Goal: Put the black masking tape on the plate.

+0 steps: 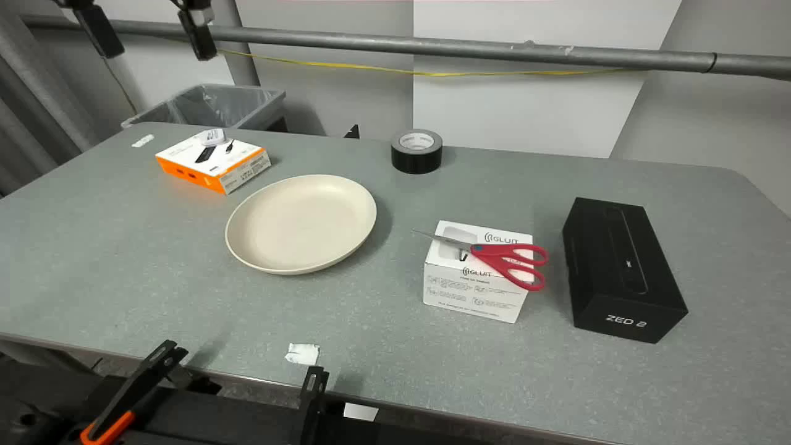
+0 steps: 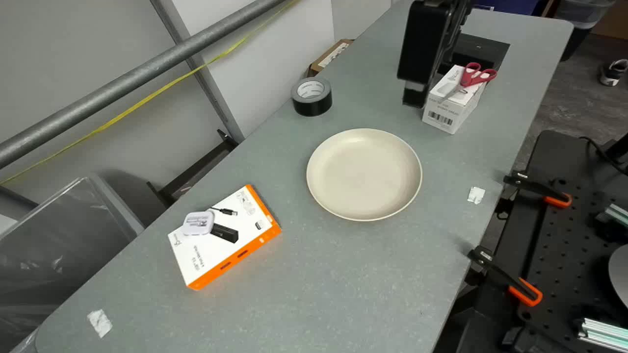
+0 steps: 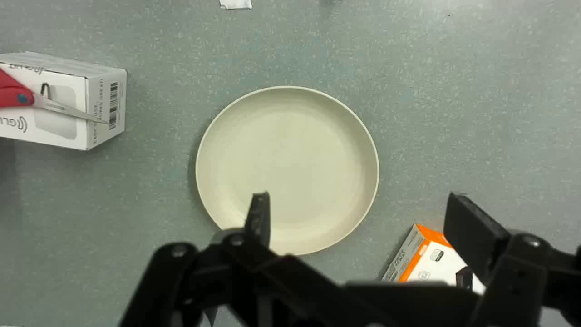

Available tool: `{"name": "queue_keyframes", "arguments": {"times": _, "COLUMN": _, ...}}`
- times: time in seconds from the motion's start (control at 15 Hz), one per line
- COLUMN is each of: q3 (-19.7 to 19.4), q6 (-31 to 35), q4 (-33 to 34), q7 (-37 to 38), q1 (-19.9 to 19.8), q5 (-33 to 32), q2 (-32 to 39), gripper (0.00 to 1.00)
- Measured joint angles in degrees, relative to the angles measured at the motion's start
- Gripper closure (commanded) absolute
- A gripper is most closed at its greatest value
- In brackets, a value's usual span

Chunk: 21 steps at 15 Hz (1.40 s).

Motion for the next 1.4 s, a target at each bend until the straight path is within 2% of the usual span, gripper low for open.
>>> {"name": "queue_keyframes", "arguments": {"times": 0.47, "q3": -0.65, "q6": 0.04, "q4": 0.81, "q7": 0.04, "q1": -1.16, "q5": -2.12, "q2": 0.30, "gripper": 0.00}}
{"name": "queue_keyframes", "arguments": {"times": 0.67, "q3": -2.92, "q6": 1.45, "q4": 5.24, "q7": 0.04, "q1": -4.59, "q5": -5.02, "q2": 3.56, "gripper": 0.00}}
{"name": "queue_keyframes", "arguments": {"times": 0.93, "q3": -5.51, "q6": 4.21, "q4": 13.58, "q7": 0.75, "q1": -7.74, "q5": -5.28, "q2": 11.63, "gripper": 0.00}}
{"name": "queue_keyframes", "arguments": {"times": 1.13, "q3": -5.73, "q6": 4.21, "q4": 16.55, "q7": 1.45, "q1": -7.87, "q5": -5.28, "q2": 14.80, "gripper": 0.00}}
{"name": "queue_keyframes", "arguments": {"times": 1.4, "q3": -5.70, "q6": 4.21, "q4": 16.75, "q7": 1.61, "q1": -7.87, "q5": -5.28, "q2": 15.05, "gripper": 0.00}}
